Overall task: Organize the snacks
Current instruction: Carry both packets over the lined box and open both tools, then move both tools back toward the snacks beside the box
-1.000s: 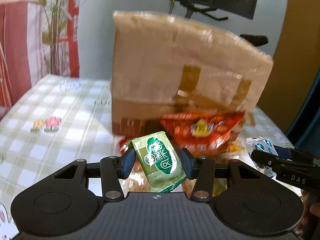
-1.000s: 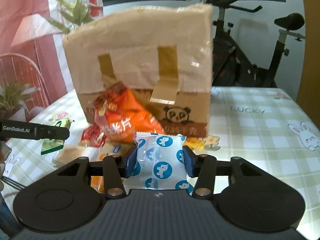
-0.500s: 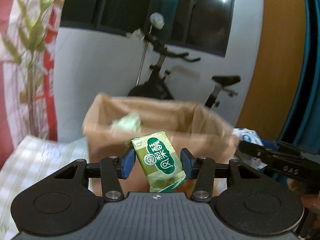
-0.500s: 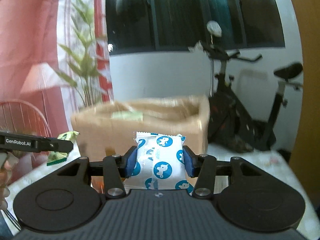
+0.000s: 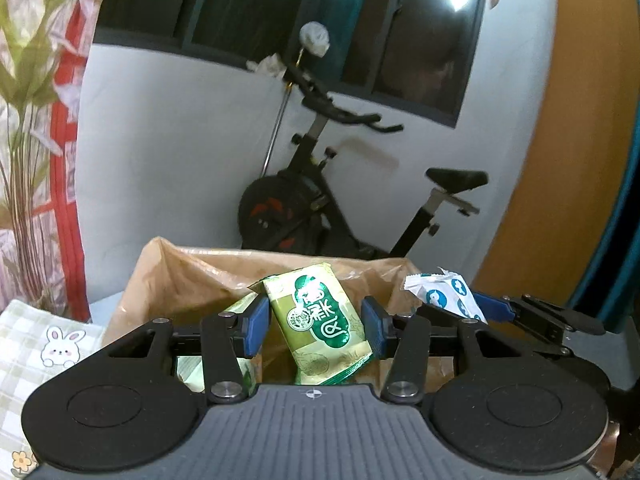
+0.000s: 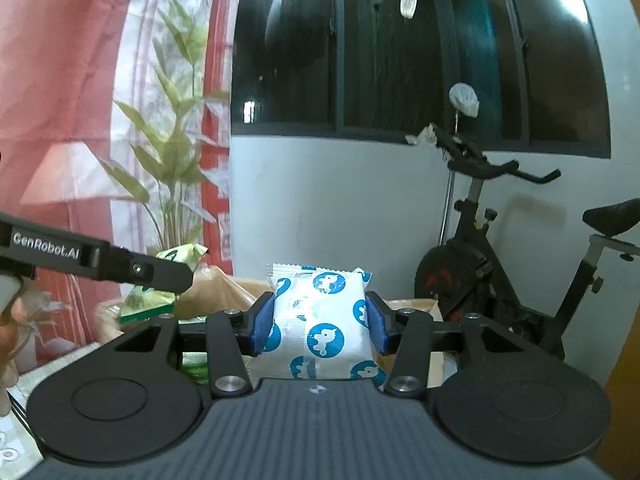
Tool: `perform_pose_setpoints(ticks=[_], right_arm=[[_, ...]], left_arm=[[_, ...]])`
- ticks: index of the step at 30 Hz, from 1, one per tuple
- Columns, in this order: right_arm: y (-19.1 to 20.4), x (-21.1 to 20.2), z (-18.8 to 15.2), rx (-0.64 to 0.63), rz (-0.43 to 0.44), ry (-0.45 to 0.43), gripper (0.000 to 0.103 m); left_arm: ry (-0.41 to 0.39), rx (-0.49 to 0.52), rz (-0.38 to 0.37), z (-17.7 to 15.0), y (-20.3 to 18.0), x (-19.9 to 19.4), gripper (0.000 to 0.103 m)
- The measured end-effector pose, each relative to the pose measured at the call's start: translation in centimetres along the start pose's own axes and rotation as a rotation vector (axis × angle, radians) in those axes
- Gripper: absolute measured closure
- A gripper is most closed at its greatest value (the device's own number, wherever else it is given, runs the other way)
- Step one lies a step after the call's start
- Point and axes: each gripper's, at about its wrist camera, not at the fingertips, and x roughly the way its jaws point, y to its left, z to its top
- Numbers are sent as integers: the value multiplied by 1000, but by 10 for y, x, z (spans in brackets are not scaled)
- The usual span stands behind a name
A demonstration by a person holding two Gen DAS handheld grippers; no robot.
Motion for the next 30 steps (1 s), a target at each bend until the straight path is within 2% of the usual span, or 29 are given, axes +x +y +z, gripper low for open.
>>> perform_pose_setpoints(ticks=[7,11,14,22,24,30], right_arm=[[-11,34,-18,5,-13,106,53],[-14,36,-26,13,-30,148,51],[-17,32,-27,31,-38,148,41],[-13,9,-20,45,-12,134,38],[-11,0,-18,61,-1,125,32],[-2,-27,-18,105,24,93,31]], left_arm=[[52,22,8,-10,9,23,51],[62,29,33,-9,15,20,44],[57,30,47,-8,17,14,43],[31,62,64,-5,16,-23,38],[25,67,66,-6,19,-35,38],[-2,61,77,-15,31,-79,38]])
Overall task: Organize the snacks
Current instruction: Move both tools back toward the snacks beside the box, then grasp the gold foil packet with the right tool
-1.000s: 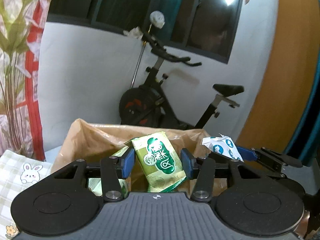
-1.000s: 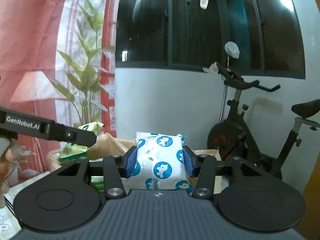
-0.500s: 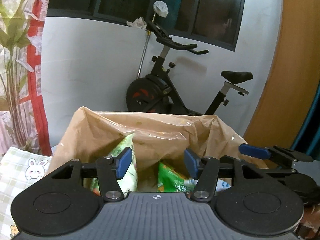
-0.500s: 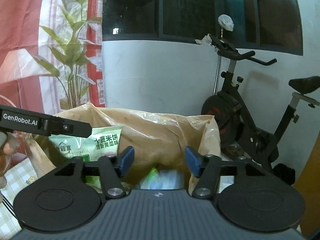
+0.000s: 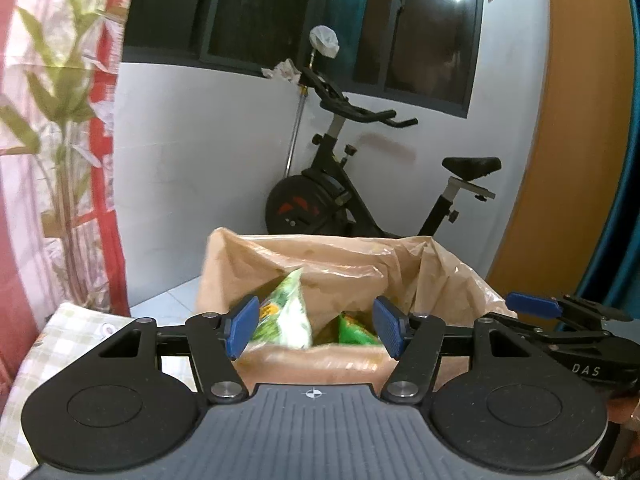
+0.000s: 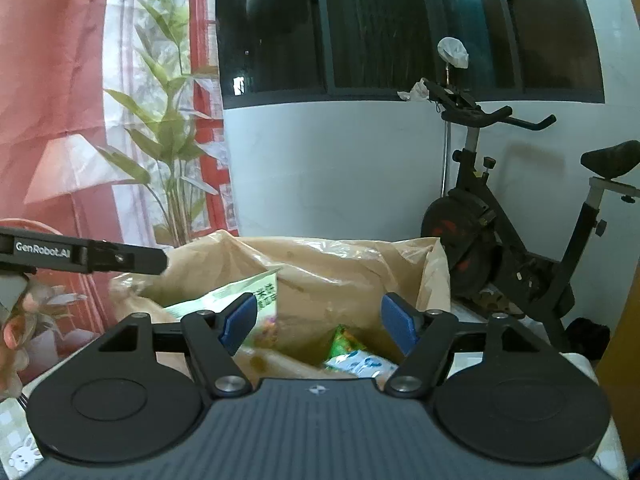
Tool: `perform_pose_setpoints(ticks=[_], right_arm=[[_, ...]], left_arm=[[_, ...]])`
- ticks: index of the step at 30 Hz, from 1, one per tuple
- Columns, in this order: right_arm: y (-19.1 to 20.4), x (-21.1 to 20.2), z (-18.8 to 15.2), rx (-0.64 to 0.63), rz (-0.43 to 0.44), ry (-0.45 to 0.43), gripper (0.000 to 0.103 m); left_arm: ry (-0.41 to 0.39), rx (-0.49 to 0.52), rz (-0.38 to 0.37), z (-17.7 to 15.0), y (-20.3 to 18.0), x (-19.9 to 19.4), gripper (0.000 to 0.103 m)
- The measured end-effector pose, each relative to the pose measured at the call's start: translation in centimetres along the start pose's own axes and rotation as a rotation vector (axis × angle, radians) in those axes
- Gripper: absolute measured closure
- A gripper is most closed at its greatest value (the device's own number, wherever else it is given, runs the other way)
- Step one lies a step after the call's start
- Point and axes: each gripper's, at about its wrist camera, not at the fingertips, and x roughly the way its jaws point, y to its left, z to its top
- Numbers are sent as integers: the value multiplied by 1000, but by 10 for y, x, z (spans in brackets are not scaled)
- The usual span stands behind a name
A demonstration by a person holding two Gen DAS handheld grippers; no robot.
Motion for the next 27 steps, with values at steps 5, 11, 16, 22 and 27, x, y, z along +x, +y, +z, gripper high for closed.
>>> perform_pose_setpoints(ticks=[5,11,16,22,27], right_arm=[[8,-24,-15,14,12,-26,31],[20,-41,-43,12,23,-15,31],[28,-48,-68,8,22,21,32],[38,-51,-98,-39,28,88,32],[35,-46,-128,-40,48,177,37]], left_arm=[[2,-6,27,-23,14,-29,38],[56,-74,54,-63,33,-46,39],[100,-146,65,-93,40,-45,39],[159,-142,81,-124,32,-36,39],[196,-140,77,-143,29,-32,39]])
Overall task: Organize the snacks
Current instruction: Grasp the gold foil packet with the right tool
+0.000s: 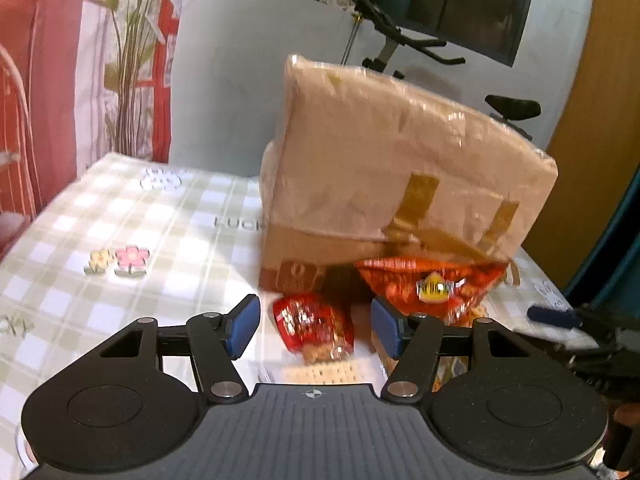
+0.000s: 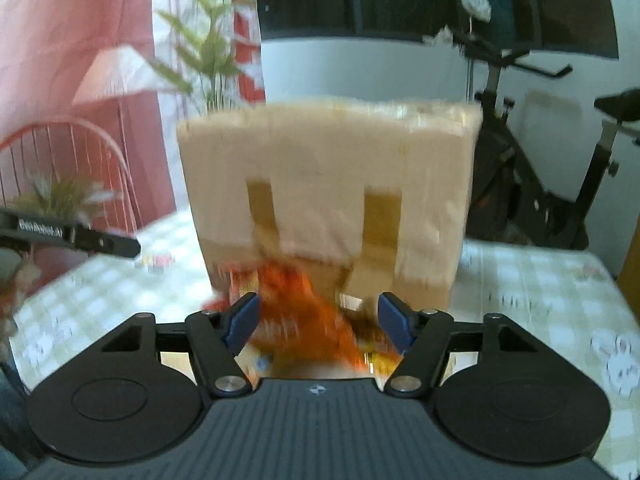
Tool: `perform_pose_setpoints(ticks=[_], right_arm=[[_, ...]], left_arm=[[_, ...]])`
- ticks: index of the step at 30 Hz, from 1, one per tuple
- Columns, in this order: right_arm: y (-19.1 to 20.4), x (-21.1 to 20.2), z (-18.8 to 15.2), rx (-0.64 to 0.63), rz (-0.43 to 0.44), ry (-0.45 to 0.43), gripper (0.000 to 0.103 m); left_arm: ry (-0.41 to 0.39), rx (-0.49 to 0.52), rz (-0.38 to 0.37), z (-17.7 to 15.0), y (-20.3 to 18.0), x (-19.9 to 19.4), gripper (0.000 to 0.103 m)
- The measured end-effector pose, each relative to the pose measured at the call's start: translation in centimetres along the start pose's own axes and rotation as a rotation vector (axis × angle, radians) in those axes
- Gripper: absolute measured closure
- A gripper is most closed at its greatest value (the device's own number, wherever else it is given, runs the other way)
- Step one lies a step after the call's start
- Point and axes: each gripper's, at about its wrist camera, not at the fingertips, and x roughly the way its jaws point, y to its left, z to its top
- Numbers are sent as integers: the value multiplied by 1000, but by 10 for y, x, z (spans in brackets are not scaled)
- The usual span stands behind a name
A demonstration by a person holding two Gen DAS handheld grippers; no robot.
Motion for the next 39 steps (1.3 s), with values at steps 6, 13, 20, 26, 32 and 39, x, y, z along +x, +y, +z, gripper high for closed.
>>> perform_pose_setpoints(ticks=[6,13,20,26,32,39], right_arm=[[0,8,-39,-53,30,149,38],[15,18,-62,-103,106,252,38],[11,34,-64,-113,88,277,38],[9,43,-63,-111,100,269,37],[16,45,-65,-138,100,244,46],[6,34,-70,-67,19,140,53]], left_arm=[[46,-16,6,-19,-2,8,39],[73,-11,-4,-30,-5,10,39],[86,-19,1,-33,-6,11,39],[98,-17,6,-35,-7,14,39],[118,-33,18,-40,-3,18,39],[137,-50,37,-42,3,30,39]])
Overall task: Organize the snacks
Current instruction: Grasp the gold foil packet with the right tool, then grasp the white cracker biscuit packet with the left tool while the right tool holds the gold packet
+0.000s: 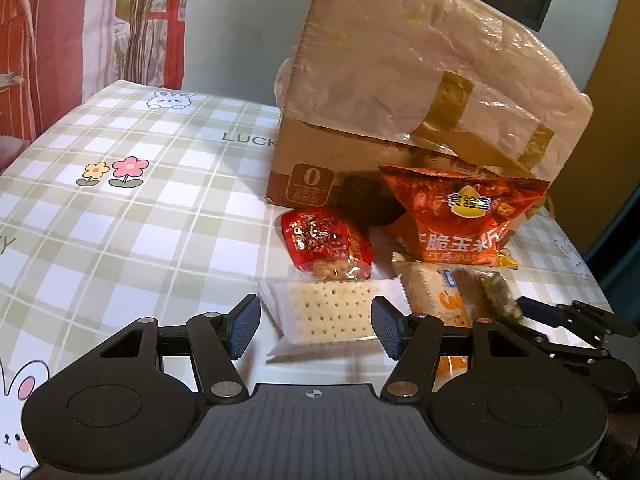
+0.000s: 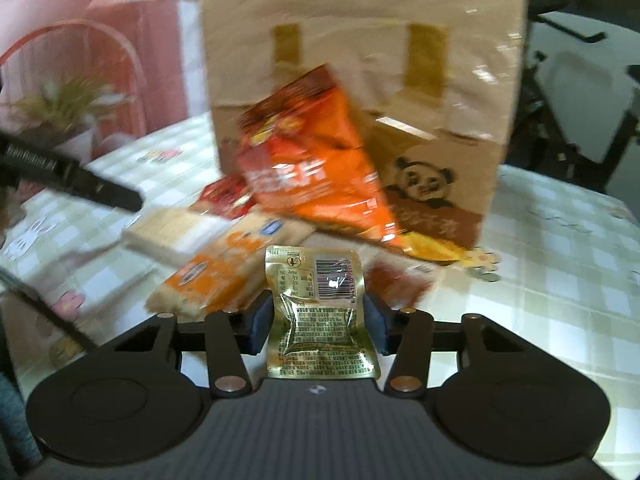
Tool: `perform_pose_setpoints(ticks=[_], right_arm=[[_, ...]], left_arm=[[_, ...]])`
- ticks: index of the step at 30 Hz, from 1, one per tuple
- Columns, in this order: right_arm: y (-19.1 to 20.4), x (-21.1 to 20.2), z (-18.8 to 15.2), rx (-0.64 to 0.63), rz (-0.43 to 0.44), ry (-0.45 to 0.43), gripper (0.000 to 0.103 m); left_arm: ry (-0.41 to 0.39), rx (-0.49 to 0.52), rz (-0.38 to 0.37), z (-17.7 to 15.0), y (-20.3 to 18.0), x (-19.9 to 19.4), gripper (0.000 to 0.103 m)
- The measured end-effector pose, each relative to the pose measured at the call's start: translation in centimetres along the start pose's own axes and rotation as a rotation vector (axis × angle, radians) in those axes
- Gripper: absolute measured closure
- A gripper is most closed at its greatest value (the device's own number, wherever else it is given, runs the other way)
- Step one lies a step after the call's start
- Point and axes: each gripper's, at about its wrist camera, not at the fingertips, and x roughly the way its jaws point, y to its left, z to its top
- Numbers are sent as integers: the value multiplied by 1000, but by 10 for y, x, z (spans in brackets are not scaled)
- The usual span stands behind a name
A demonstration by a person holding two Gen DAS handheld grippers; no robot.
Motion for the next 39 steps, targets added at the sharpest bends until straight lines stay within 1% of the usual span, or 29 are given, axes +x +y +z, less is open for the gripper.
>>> perform_pose_setpoints(ticks=[2,3,6,7,11,15,18,21,24,27,31,34,37,39], right_arm=[[-5,-1,-2,35,-31,-18,53],[-8,-2,-3,51,-40,-23,53],[-12,-2,-3,70,-40,-29,53],[-12,-1,-3,70,-37,-29,53],[-12,0,-3,70,-31,-29,53],[-17,-3,-5,108,-30,-48,53],[-21,-5,-5,131,-26,-50,53],[-20,-5,-6,125,-22,-50,53],[-19,-4,-5,119,-18,-46,53],[-19,-4,-5,120,-18,-47,53],[-19,-5,-6,123,-16,-47,53],[-19,-4,-5,121,-14,-42,53],[-19,-3,-5,118,-13,-38,53],[-18,-3,-5,119,-13,-36,53]], left_arm=[[-7,-1,3,4,0,5,40],[-11,-1,1,6,0,8,43],[-9,2,-7,16,1,20,51],[-8,1,-10,19,0,23,51],[17,-17,-31,30,1,40,51],[45,-34,-54,29,4,48,52],[59,-31,-71,24,5,44,52],[74,-18,-81,20,6,39,52],[101,-33,-92,16,9,35,52],[119,-26,-105,11,9,29,52],[137,17,-118,5,5,23,51],[139,106,-130,0,-7,21,42],[136,198,-105,-4,-21,25,42],[140,240,-81,-6,-27,29,42]])
